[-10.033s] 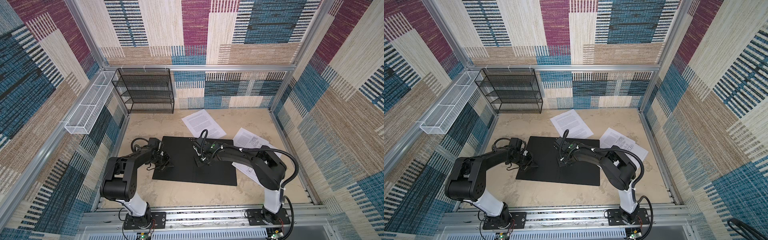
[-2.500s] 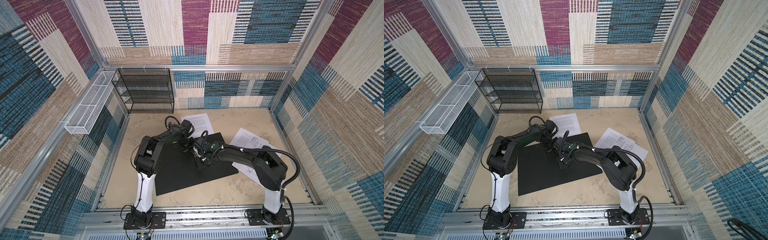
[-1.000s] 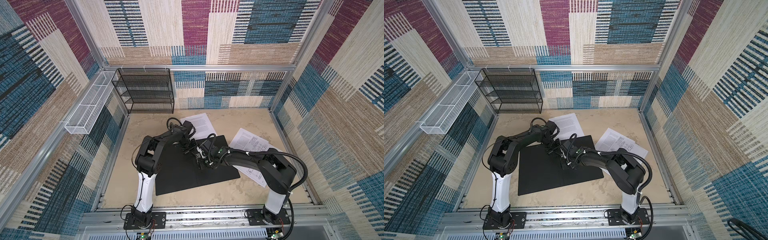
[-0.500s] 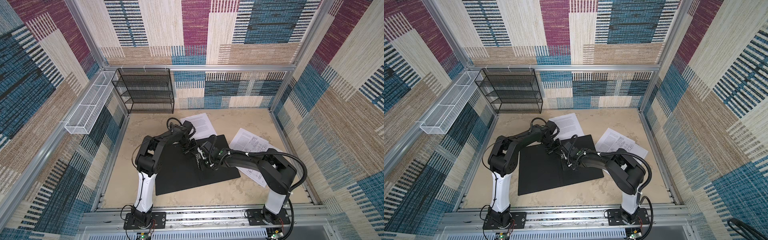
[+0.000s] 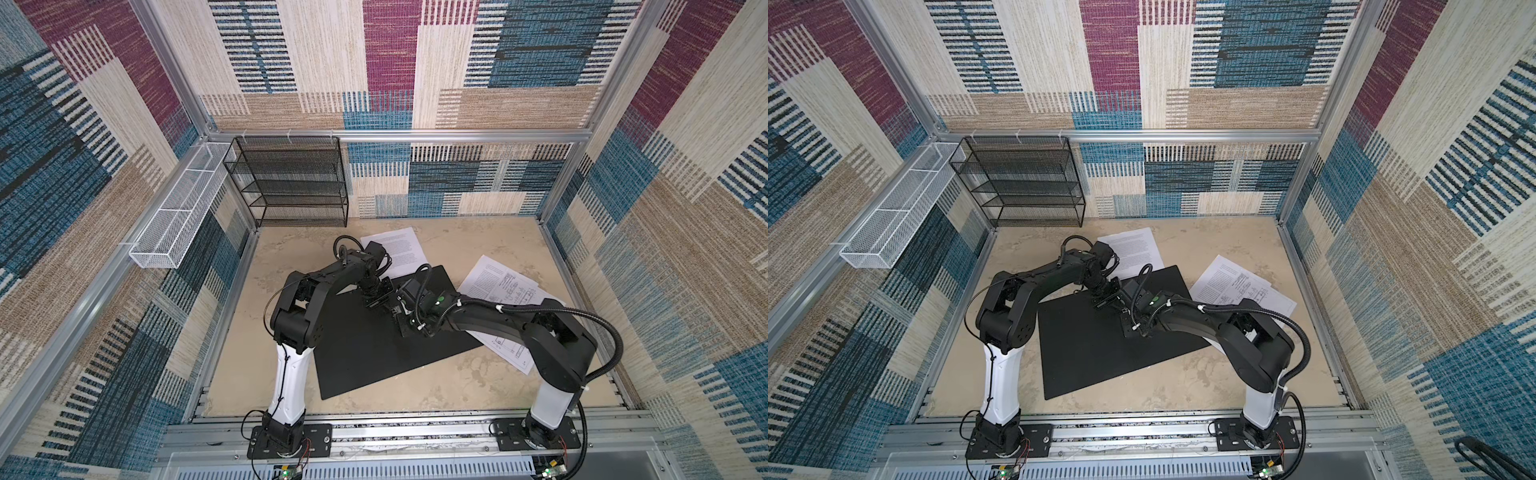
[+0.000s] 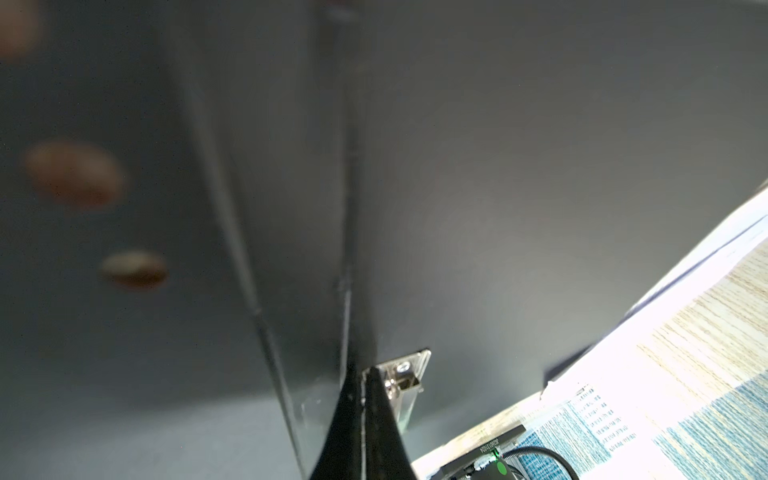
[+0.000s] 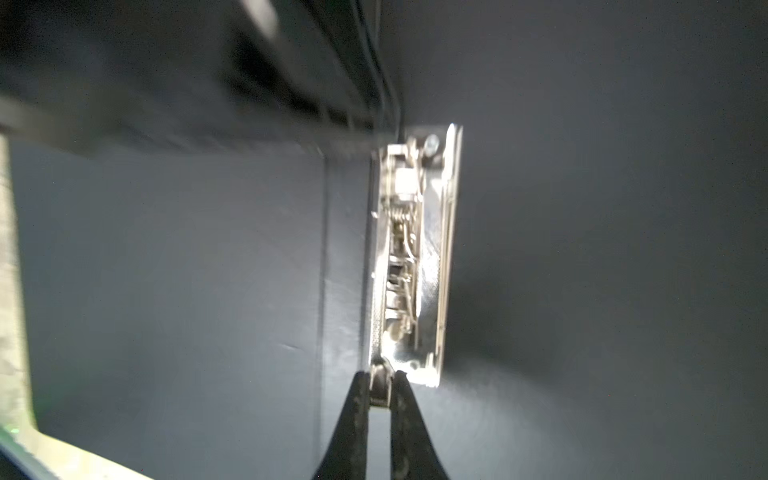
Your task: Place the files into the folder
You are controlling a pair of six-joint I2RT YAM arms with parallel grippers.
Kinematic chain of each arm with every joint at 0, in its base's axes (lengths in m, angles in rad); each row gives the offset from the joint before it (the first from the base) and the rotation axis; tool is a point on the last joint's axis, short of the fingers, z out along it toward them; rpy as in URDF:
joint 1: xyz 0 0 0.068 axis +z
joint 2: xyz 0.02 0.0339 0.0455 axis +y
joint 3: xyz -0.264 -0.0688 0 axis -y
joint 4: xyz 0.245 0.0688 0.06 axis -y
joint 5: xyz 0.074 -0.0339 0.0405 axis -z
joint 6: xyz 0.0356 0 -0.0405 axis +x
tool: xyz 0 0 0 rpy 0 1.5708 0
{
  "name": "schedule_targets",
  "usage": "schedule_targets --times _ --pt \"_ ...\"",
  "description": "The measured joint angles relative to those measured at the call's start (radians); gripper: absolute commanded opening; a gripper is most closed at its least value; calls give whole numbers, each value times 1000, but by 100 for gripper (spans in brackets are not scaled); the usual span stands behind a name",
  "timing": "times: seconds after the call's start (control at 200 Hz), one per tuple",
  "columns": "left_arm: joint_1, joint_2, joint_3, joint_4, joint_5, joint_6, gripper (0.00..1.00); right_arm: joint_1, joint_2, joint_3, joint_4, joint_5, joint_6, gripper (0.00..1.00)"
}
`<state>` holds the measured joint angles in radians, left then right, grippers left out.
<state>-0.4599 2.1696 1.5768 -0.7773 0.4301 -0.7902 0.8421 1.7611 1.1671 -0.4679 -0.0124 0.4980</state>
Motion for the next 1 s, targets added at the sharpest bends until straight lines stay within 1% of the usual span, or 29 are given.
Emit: schedule_targets --times 0.06,0.15,0.2,0.301,0.431,0.481,0.516,0.626,0.671,0.701,0.846,0.907,0.997 --pt "0 3 6 -9 7 0 0 -3 -25 18 6 2 2 18" --pt "0 8 25 -24 18 5 0 1 -45 44 8 -20 0 20" --pt "2 11 40 -31 28 6 0 2 -50 56 13 -34 1 24" --pt "8 14 65 -52 41 9 1 0 -78 61 18 -47 -1 28" --pt "32 -4 112 -68 64 8 4 -2 -147 47 22 -29 2 29" --pt "50 -23 134 -68 80 3 6 -2 -176 25 27 -29 5 26" --pt "61 -37 149 -67 92 2 6 -1 -193 4 30 -29 7 22" --pt "91 -92 158 -55 133 0 7 -1 -220 -76 31 -32 17 12" --pt "95 -121 135 -44 149 0 7 -1 -230 -116 31 -42 18 7" --pt "96 -143 110 -41 157 0 7 -1 -237 -139 30 -50 21 6" --pt "95 -256 -74 -32 169 14 15 -1 -262 -212 48 -90 24 6" --pt "95 -301 -153 -32 164 29 18 -1 -255 -217 61 -106 24 5" --pt "96 -351 -244 -26 141 48 21 -1 -219 -208 89 -129 22 5"
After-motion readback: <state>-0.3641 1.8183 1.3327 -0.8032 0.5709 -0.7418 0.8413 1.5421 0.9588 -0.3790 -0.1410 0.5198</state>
